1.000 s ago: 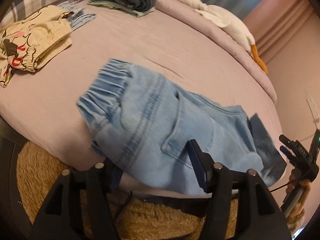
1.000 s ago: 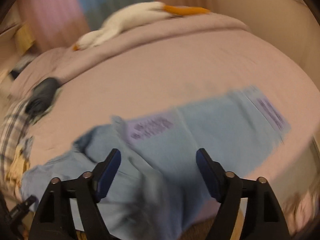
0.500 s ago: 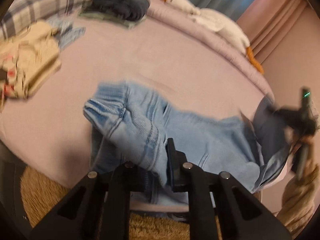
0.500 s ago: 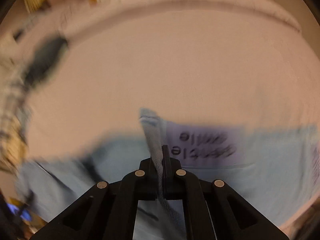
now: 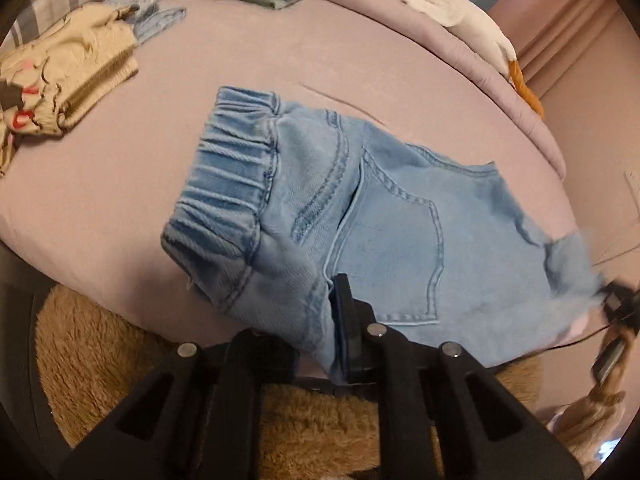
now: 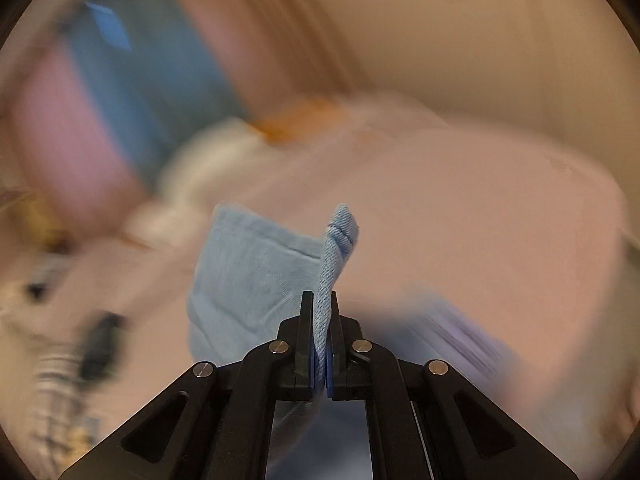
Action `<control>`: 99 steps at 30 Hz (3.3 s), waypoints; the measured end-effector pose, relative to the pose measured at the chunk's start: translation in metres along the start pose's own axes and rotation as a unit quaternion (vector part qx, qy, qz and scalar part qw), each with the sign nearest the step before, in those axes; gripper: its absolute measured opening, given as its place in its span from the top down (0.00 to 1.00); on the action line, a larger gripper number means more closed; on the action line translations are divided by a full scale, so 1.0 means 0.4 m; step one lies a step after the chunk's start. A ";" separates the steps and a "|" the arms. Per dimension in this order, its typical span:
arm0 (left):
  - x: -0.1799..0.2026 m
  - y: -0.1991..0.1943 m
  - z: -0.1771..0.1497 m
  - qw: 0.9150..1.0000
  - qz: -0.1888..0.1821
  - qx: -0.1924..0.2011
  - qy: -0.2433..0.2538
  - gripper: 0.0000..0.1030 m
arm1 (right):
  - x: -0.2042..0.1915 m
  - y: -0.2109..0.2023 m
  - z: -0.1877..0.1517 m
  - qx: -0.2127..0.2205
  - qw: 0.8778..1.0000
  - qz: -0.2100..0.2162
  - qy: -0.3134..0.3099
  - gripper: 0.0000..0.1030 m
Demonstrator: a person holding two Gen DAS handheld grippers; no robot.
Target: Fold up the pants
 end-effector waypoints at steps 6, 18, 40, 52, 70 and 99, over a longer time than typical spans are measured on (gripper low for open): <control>0.020 0.001 0.019 1.000 0.015 0.001 0.010 0.87 | 0.125 0.086 -0.145 -0.053 0.998 0.003 0.043 0.97; 0.253 -0.150 0.389 0.990 -0.072 0.117 0.028 0.89 | -0.223 -0.011 0.367 0.088 0.990 0.104 -0.034 0.97; 0.034 0.043 0.052 0.999 -0.015 -0.041 -0.006 0.83 | 0.117 0.140 -0.067 -0.017 1.000 0.012 0.022 0.97; 0.042 0.058 0.028 0.999 0.012 -0.041 0.019 0.78 | 0.095 0.161 -0.083 -0.066 0.985 -0.134 -0.089 0.95; 0.090 0.020 0.225 0.998 0.008 0.049 0.031 0.39 | -0.820 0.144 -0.237 -0.113 0.896 0.194 -0.382 0.38; 0.195 0.223 0.194 0.993 0.053 0.057 0.091 0.81 | -0.784 0.304 -0.294 -0.016 0.896 -0.023 -0.443 0.09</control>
Point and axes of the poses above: each gripper's, at about its wrist camera, not at the fingertips, and y roughly the way its jaws point, x to its right, z to its top, the point moved 8 cm from there along y, roughly the way its jaws point, and after that the axes turned 12 degrees about -y, right-handed, at the moved point
